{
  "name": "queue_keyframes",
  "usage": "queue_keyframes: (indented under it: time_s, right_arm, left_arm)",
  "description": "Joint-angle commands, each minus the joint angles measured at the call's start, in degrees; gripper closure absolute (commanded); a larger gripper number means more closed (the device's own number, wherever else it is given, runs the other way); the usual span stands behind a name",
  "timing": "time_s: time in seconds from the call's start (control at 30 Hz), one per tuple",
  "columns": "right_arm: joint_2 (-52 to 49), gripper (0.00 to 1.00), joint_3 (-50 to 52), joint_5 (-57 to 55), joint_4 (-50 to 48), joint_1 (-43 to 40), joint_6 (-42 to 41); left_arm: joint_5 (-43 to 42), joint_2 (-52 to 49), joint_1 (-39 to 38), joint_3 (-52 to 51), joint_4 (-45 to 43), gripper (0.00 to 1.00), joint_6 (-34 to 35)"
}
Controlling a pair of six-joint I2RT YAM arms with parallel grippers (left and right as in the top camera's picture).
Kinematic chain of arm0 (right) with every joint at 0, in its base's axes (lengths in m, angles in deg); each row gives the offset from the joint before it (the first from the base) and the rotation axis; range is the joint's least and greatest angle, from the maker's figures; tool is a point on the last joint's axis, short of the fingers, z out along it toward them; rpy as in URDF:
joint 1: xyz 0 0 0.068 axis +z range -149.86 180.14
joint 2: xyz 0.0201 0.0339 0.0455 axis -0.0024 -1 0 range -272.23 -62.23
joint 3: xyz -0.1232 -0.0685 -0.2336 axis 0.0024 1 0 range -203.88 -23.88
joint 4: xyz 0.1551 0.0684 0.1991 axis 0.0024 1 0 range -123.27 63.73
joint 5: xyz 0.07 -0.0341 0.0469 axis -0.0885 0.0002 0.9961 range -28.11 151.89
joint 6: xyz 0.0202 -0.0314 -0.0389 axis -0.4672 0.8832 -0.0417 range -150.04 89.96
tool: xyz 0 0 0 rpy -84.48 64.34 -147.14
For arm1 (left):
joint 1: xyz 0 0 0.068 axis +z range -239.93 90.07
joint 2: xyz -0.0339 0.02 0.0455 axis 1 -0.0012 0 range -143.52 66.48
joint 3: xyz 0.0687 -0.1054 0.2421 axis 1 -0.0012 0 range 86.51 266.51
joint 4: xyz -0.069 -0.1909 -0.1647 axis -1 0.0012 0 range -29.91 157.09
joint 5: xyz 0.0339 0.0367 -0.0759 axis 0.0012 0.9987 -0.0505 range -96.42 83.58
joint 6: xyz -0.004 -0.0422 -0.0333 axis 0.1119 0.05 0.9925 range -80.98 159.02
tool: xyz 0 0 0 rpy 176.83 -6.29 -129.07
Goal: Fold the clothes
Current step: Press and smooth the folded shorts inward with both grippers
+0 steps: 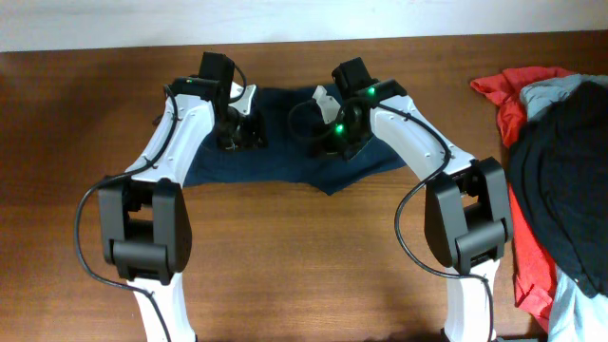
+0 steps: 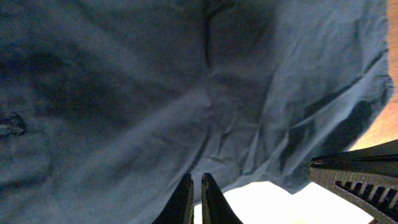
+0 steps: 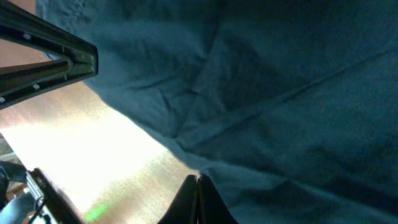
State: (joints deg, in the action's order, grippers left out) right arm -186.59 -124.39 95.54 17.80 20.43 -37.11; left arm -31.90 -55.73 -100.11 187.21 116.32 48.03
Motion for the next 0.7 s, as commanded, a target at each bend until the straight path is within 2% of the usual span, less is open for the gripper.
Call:
queue_keyframes:
  time_s: [0.0, 0.3, 0.67]
  right_arm:
    - [-0.3, 0.96, 1.9, -0.5, -1.2, 0.3, 0.6]
    - [-4.5, 0.96, 3.0, -0.5, -2.7, 0.3, 0.2]
    - [-7.9, 0.96, 3.1, -2.9, -0.3, -1.0, 0.2]
  left_arm:
    - [0.4, -3.7, 0.0, -0.6, 0.6, 0.93, 0.5]
    - [0.6, -9.4, 0.0, -0.6, 1.5, 0.93, 0.5]
    - [6.9, -11.9, 0.2, -0.6, 1.7, 0.94, 0.5]
